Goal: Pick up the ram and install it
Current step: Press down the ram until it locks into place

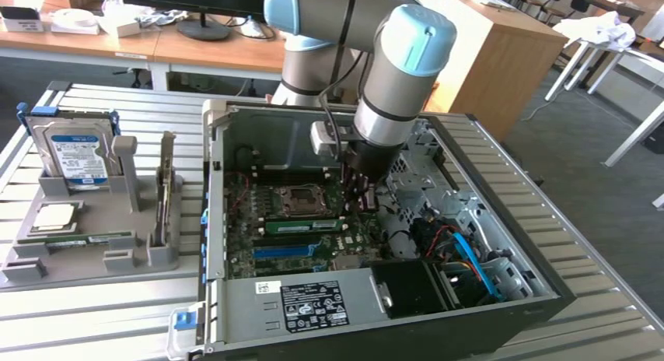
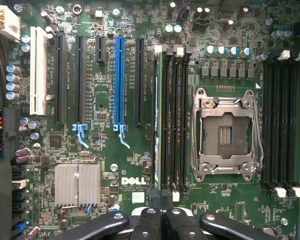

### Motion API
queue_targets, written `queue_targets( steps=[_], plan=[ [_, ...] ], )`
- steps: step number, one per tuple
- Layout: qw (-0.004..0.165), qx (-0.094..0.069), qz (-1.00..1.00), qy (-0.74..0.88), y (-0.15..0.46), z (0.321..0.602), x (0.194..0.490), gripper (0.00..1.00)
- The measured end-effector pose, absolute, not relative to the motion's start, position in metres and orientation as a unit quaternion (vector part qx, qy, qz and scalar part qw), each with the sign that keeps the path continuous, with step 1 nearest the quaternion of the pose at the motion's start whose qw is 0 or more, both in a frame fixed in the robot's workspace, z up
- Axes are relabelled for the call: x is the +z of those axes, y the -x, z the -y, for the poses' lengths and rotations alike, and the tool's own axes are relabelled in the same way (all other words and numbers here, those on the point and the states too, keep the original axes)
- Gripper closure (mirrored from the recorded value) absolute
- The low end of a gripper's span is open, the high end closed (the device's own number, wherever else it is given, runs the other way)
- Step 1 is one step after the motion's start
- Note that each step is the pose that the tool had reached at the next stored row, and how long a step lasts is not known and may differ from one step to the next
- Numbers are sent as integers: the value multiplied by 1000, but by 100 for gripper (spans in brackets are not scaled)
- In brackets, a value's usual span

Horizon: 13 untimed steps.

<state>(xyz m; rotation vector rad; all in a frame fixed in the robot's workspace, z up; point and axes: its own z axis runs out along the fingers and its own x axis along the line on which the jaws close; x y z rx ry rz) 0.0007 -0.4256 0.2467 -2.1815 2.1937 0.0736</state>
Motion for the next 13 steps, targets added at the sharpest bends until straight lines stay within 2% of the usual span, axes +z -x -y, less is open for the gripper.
queue_targets(
  steps=[13],
  plan=[
    [24,24,-709,705,-1,424,242,90]
  ],
)
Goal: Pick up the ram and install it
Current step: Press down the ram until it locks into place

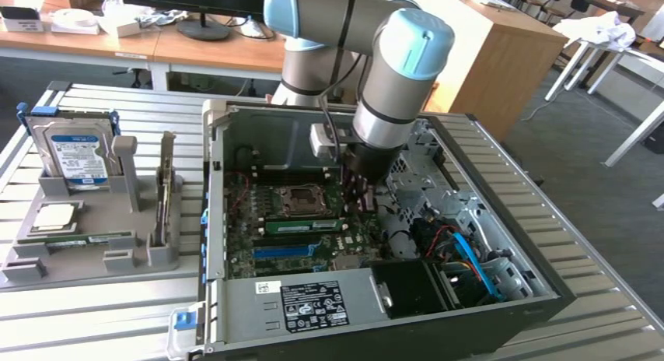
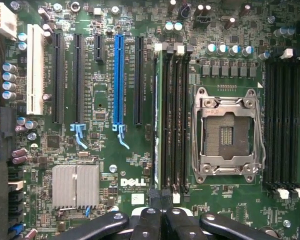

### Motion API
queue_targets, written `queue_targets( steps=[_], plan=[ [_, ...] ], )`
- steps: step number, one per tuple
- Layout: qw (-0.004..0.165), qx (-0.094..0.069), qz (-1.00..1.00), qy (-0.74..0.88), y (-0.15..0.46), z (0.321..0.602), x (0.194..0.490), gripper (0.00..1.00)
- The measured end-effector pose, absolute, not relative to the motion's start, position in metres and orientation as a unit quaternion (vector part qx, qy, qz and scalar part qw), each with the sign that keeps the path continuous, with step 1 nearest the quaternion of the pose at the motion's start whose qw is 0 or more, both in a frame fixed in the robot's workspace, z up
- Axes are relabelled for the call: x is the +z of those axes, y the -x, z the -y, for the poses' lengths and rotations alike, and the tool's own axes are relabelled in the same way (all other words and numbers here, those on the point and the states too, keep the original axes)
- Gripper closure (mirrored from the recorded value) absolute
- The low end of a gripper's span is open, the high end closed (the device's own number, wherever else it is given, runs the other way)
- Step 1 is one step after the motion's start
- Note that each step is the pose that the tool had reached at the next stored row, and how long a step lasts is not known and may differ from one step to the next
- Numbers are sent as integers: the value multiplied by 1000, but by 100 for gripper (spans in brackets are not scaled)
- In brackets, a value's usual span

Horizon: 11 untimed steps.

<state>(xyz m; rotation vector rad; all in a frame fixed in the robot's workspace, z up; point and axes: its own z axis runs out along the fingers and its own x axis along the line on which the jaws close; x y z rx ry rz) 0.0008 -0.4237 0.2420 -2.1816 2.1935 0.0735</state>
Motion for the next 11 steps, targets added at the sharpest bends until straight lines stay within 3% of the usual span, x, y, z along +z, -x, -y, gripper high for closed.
queue_targets(
  steps=[11],
  plan=[
    [24,24,-709,705,-1,422,237,90]
  ],
)
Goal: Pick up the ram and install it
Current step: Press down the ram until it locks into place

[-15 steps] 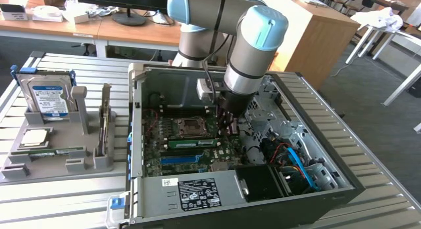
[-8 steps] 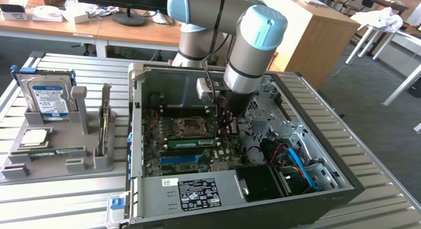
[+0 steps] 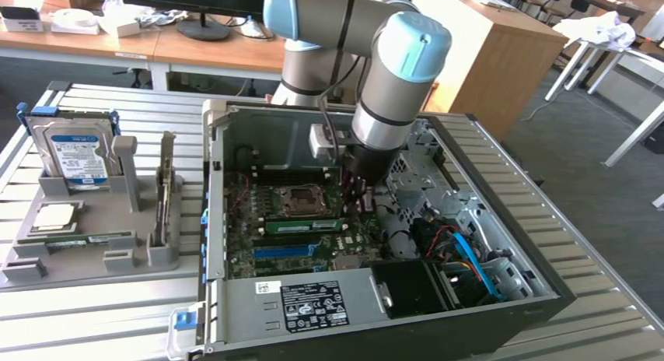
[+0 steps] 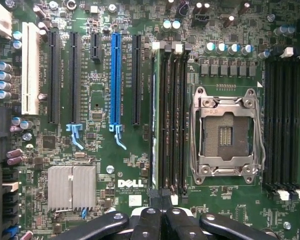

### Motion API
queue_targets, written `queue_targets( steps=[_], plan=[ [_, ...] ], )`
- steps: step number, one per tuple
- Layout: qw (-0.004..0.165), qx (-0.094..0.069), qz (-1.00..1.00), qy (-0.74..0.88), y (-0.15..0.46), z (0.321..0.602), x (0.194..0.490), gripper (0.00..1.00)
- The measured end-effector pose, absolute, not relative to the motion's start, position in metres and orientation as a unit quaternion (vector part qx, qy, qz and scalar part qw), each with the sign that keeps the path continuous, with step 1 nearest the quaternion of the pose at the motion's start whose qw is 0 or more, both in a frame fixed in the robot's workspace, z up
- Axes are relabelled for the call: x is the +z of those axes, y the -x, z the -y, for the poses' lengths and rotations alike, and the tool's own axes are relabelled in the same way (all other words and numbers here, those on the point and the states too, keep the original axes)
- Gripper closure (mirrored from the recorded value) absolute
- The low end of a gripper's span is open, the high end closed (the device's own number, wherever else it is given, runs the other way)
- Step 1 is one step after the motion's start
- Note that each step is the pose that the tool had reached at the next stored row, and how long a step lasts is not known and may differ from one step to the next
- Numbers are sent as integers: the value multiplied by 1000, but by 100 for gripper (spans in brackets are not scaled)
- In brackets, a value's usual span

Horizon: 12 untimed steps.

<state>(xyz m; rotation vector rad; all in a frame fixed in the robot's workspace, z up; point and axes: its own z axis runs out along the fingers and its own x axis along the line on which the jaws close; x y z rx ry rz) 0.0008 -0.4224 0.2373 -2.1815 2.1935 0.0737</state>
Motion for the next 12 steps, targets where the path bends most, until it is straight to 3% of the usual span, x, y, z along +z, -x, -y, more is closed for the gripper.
queue_targets(
  steps=[12],
  plan=[
    [24,24,-709,705,-1,422,235,90]
  ],
)
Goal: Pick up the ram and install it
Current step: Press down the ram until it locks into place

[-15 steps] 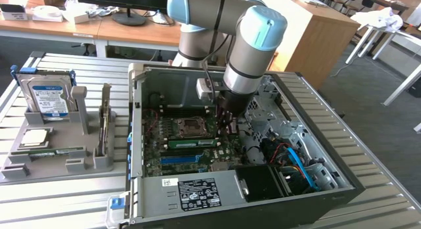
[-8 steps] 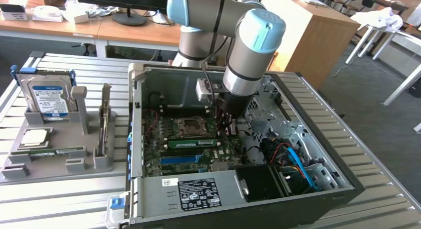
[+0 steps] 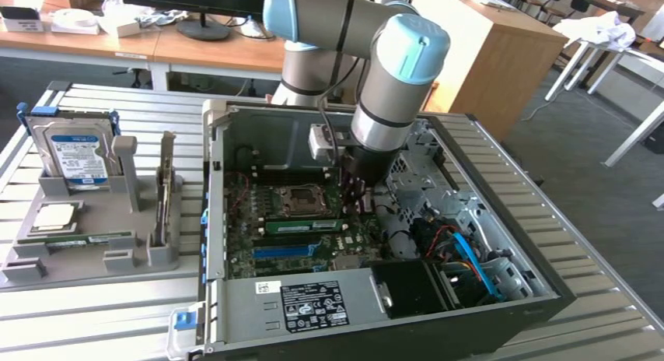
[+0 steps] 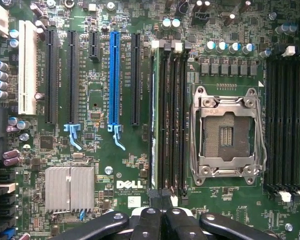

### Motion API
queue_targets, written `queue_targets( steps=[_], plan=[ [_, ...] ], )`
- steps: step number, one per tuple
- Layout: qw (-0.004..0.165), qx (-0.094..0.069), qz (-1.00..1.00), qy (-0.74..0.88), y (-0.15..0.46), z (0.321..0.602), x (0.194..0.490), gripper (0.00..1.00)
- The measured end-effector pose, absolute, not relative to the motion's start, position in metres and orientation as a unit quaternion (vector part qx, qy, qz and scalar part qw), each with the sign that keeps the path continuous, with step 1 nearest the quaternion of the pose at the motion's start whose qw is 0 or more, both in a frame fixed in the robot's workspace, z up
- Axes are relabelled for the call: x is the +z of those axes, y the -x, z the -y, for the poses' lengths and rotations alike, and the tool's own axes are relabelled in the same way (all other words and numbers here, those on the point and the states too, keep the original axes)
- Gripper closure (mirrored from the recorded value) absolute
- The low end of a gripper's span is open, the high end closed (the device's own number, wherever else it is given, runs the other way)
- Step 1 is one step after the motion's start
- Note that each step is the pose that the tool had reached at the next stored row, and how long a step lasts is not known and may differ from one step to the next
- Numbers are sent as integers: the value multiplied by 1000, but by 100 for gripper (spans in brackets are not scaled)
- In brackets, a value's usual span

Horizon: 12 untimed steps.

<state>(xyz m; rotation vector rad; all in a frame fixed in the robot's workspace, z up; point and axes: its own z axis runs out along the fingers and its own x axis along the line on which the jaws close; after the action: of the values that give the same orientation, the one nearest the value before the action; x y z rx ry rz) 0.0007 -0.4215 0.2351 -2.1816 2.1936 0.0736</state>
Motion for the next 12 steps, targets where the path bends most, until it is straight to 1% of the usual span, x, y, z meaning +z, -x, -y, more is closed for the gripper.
queue_targets(
  steps=[12],
  plan=[
    [24,24,-709,705,-1,421,232,90]
  ],
)
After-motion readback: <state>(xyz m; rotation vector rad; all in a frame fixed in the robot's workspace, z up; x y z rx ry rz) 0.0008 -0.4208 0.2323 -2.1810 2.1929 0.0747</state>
